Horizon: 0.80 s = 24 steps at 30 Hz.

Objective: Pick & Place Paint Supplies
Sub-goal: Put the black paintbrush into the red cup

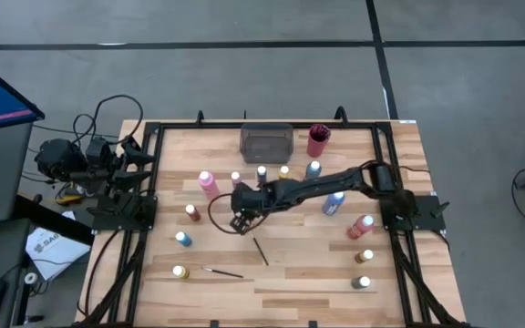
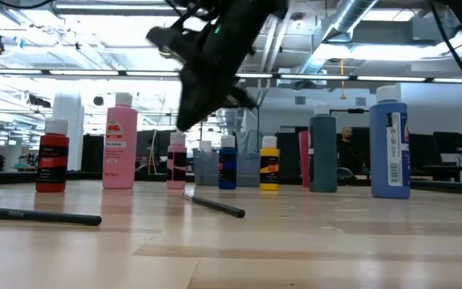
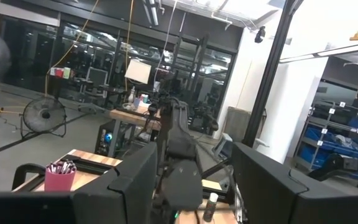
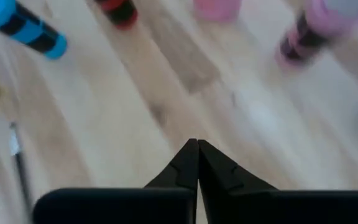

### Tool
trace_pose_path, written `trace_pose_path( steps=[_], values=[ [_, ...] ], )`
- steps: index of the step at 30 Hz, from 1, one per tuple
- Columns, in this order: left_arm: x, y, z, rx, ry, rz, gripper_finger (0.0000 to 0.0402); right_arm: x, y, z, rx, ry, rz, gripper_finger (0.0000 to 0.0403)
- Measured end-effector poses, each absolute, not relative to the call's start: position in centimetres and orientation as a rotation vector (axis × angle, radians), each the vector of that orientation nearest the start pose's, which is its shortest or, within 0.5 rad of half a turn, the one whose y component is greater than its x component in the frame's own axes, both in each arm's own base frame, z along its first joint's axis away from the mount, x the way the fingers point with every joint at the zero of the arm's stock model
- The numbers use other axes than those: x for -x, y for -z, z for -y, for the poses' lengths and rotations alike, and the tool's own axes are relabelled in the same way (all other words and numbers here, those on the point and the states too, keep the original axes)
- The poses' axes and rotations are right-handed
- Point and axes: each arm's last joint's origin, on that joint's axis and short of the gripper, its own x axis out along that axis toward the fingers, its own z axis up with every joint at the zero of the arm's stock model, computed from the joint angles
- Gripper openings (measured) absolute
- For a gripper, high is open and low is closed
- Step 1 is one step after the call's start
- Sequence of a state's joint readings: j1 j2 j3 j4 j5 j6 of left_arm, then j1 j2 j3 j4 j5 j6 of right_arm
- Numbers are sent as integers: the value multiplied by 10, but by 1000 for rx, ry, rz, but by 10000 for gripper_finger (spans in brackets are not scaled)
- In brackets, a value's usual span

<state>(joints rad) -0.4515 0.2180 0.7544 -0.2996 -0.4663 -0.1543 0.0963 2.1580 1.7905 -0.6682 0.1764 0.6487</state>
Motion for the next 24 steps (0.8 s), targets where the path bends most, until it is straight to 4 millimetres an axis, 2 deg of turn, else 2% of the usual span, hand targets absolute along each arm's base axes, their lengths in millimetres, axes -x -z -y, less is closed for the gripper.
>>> trace_pose_path(
  steps=[2, 6, 11, 14, 16, 18, 24],
  values=[
    [-36, -359, 3, 259, -7, 214, 199, -457, -212, -40, -510, 416, -1004, 17],
    [-36, -359, 2, 260, -8, 214, 203, -452, -204, -44, -570, 465, -1079, 73],
    [-36, -359, 2, 267, -11, 214, 216, -454, -188, -47, -626, 508, -1112, 157],
    [-35, -359, 2, 268, -11, 215, 224, -461, -181, -48, -677, 524, -1075, 192],
    [-35, -359, 2, 270, -12, 215, 227, -458, -171, -51, -674, 553, -1122, 204],
    [-35, -359, 2, 272, -13, 215, 228, -463, -164, -55, -698, 550, -1100, 208],
    [-35, -359, 2, 276, -16, 216, 228, -462, -157, -68, -692, 539, -1121, 196]
  ],
)
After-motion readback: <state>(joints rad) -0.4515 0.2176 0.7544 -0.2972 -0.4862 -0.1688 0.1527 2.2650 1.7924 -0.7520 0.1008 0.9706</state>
